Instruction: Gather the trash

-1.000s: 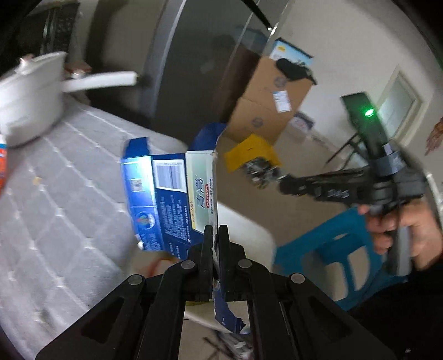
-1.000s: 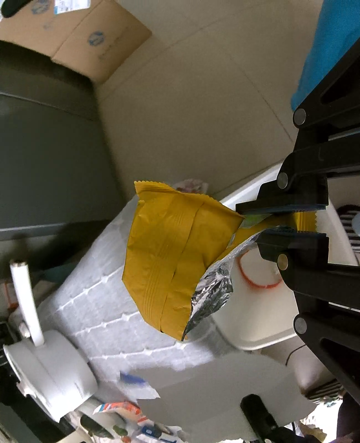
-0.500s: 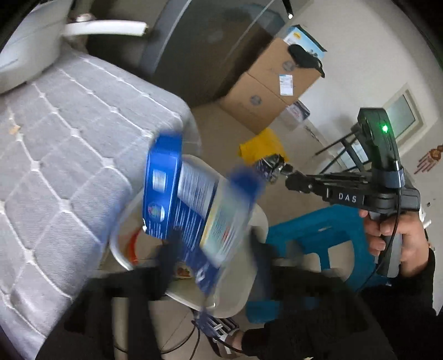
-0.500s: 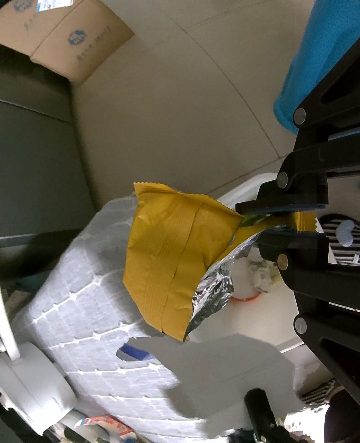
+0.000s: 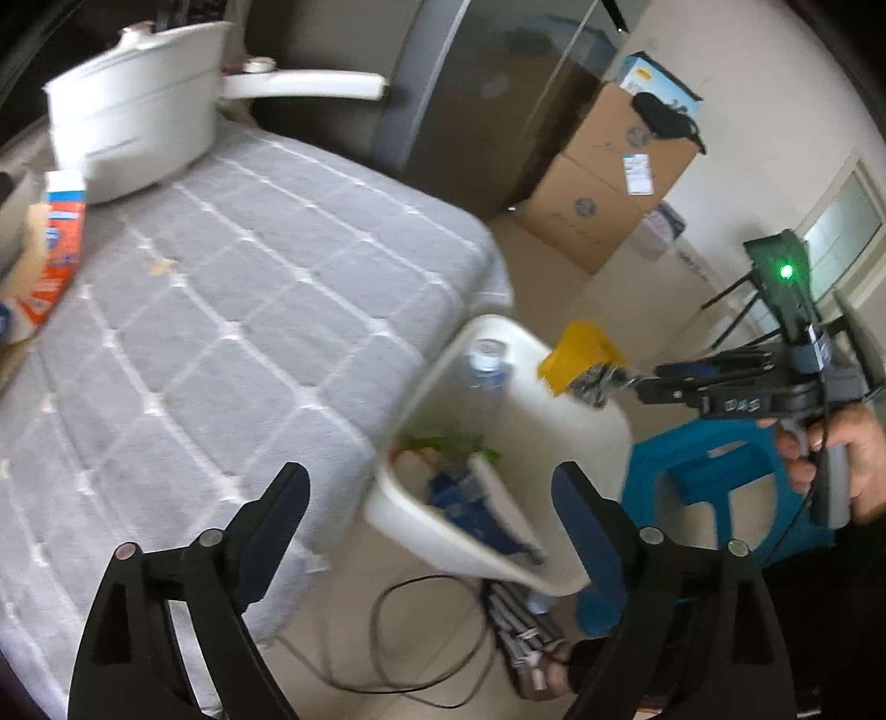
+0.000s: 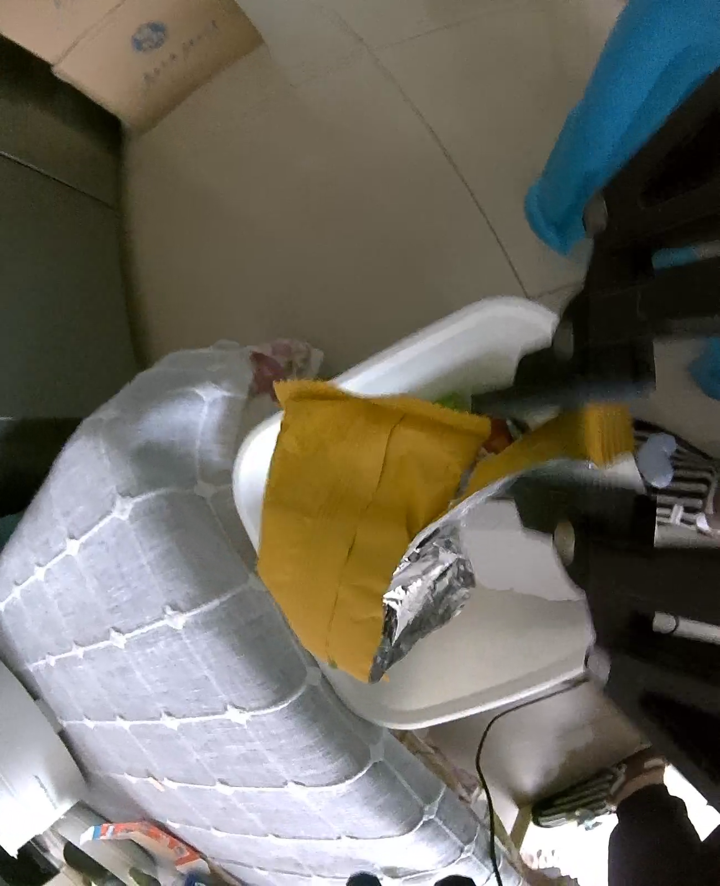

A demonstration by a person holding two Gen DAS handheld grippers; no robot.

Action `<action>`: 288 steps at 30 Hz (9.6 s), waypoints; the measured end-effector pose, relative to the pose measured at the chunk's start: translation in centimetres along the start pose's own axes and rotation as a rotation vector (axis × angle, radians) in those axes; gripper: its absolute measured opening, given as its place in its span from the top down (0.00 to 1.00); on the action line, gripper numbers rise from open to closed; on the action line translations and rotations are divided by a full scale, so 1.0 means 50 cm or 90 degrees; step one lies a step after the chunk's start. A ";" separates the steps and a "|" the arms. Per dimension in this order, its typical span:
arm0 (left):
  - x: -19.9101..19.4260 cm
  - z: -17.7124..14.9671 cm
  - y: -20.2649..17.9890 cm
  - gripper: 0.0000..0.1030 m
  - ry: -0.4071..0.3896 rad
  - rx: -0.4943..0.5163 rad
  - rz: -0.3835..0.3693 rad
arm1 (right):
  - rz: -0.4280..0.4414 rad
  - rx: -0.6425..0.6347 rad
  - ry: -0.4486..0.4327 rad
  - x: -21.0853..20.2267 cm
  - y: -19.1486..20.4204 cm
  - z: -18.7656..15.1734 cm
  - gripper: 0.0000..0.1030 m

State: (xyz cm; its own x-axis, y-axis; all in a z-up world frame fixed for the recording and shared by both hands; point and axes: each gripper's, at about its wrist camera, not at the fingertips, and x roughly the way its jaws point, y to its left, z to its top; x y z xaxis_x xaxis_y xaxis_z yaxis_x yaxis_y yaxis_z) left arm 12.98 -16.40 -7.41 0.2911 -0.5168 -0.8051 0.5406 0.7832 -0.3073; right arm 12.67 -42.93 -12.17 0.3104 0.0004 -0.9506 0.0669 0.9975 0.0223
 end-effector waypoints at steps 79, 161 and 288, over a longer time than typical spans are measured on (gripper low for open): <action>-0.319 -0.128 0.612 0.10 -0.186 -0.409 0.251 | 0.157 -0.097 -0.182 0.154 0.580 0.303 0.21; 0.011 -0.039 -0.108 0.09 -0.003 0.048 0.027 | 0.006 0.111 -0.167 -0.088 0.006 -0.037 0.40; -0.323 -0.266 0.006 0.00 -0.241 -0.164 0.366 | -0.012 -0.054 -0.418 -0.218 0.336 -0.205 0.07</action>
State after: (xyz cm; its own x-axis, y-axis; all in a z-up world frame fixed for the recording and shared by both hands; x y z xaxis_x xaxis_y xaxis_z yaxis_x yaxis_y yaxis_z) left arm -2.05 -3.21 -1.23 0.7503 -0.0471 -0.6594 0.0314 0.9989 -0.0356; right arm 0.69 -25.45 -4.61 0.8255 -0.0338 -0.5634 0.0119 0.9990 -0.0425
